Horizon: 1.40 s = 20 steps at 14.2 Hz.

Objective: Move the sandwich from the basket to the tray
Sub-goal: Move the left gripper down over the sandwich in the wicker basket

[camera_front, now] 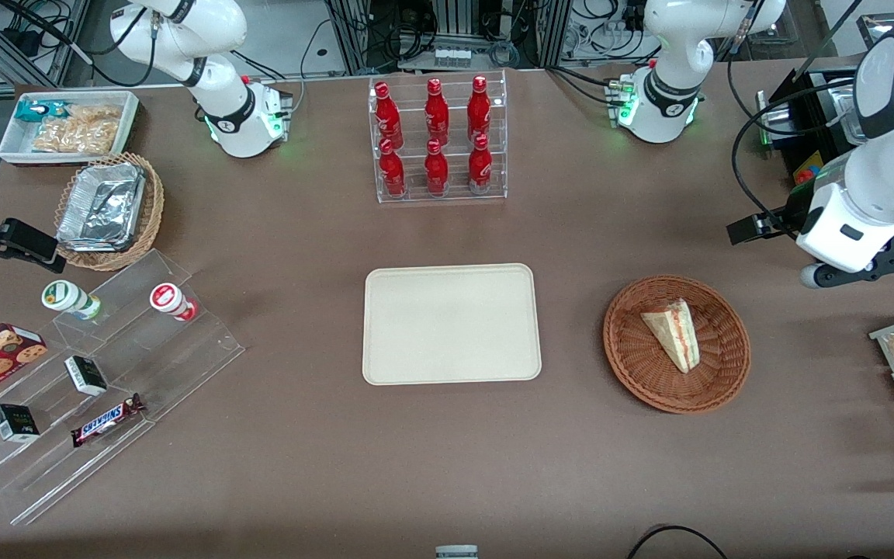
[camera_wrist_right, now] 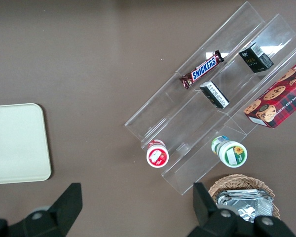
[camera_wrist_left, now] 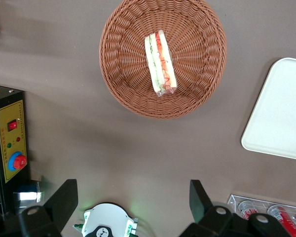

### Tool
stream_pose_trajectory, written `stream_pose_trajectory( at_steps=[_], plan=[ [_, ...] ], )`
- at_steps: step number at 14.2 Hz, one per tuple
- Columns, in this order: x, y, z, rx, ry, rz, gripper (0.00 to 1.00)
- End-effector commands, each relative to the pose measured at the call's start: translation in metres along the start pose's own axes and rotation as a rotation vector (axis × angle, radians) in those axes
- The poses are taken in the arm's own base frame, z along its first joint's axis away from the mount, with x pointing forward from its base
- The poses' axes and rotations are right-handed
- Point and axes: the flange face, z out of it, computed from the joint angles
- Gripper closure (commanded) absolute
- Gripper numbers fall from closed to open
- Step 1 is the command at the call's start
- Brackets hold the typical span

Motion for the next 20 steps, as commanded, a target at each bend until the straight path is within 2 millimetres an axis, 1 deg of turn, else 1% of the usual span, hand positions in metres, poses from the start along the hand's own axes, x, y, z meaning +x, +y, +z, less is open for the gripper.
stream_pose_trajectory(
  at_steps=[1, 5, 7, 9, 10, 11, 13, 15, 17, 18, 20],
  plan=[
    [0.0, 0.003, -0.004, -0.011, 0.001, 0.015, 0.0],
    [0.004, 0.001, -0.002, -0.01, -0.003, 0.009, 0.0],
    [0.009, 0.004, 0.005, -0.003, -0.012, 0.012, 0.0],
    [0.013, 0.002, 0.01, 0.029, -0.008, 0.007, 0.0],
    [0.018, 0.003, 0.016, 0.033, -0.02, 0.008, 0.0],
    [0.025, 0.004, 0.027, 0.04, -0.04, 0.008, 0.0],
    [0.045, 0.006, 0.058, 0.053, -0.091, 0.006, 0.0],
    [0.074, 0.008, 0.101, 0.103, -0.116, 0.002, 0.0],
    [0.098, 0.014, 0.146, 0.099, -0.136, -0.07, 0.0],
    [0.102, 0.018, 0.164, 0.102, -0.134, -0.099, 0.0],
    [0.107, 0.024, 0.19, 0.085, -0.093, -0.179, 0.0]
  ],
)
